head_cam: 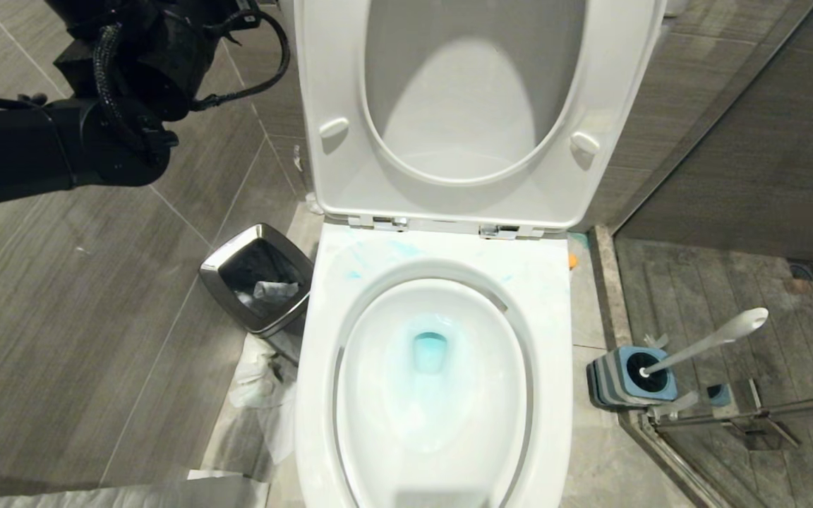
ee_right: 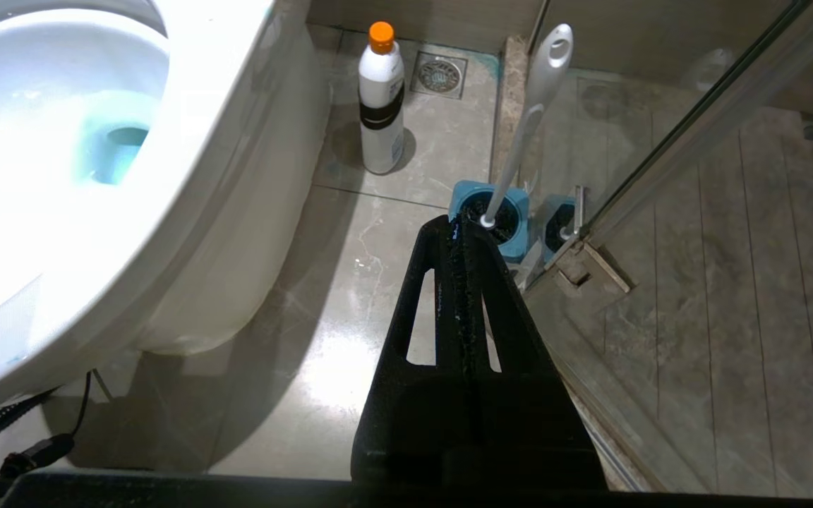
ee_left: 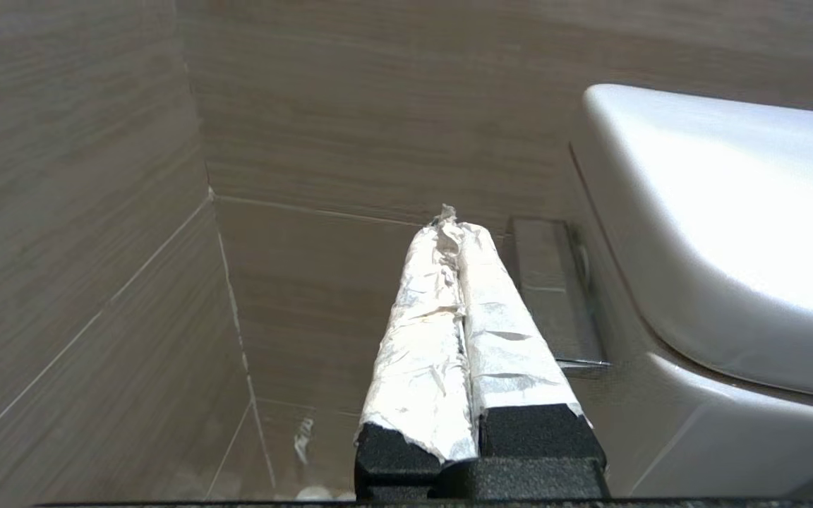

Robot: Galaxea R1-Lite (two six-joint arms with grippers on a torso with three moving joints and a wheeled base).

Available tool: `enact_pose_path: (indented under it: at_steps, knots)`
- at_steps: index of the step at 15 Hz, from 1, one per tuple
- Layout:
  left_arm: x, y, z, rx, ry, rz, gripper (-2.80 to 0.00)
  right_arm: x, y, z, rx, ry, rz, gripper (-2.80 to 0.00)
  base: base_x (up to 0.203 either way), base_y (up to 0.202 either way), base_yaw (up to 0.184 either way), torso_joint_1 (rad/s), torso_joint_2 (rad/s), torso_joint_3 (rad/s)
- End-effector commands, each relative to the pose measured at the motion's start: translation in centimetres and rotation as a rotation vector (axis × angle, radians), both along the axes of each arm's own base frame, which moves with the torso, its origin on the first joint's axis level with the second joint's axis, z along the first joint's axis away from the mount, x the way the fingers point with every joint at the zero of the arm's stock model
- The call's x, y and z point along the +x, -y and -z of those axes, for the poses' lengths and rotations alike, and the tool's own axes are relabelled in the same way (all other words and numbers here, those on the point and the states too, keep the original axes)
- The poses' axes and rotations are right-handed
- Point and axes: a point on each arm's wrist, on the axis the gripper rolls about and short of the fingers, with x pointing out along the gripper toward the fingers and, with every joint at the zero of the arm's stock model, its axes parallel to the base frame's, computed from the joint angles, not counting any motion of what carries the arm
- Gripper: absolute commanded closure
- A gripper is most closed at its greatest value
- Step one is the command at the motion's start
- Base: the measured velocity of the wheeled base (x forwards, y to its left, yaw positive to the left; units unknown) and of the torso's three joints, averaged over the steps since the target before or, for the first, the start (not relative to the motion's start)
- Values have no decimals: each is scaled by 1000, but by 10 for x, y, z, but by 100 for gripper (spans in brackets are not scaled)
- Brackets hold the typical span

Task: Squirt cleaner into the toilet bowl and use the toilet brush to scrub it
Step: Flush the toilet

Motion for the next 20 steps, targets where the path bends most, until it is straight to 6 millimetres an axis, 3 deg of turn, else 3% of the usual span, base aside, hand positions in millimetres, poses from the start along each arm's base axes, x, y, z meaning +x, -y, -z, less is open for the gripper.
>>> enact_pose_path:
  at_steps: [1,8,20]
  knots:
    - [-6,2,-5,-5,16,9,0,2,0,7,0,-26,0,0,0,0,0,0,0,0]
    - [-2,20,5,2,-16,56,0,2,0,7,0,-27,-1,0,0,0,0,0,0,0]
    - [38,33,52,63,-167,49,0,2,0,7,0,-26,0,0,0,0,0,0,0,0]
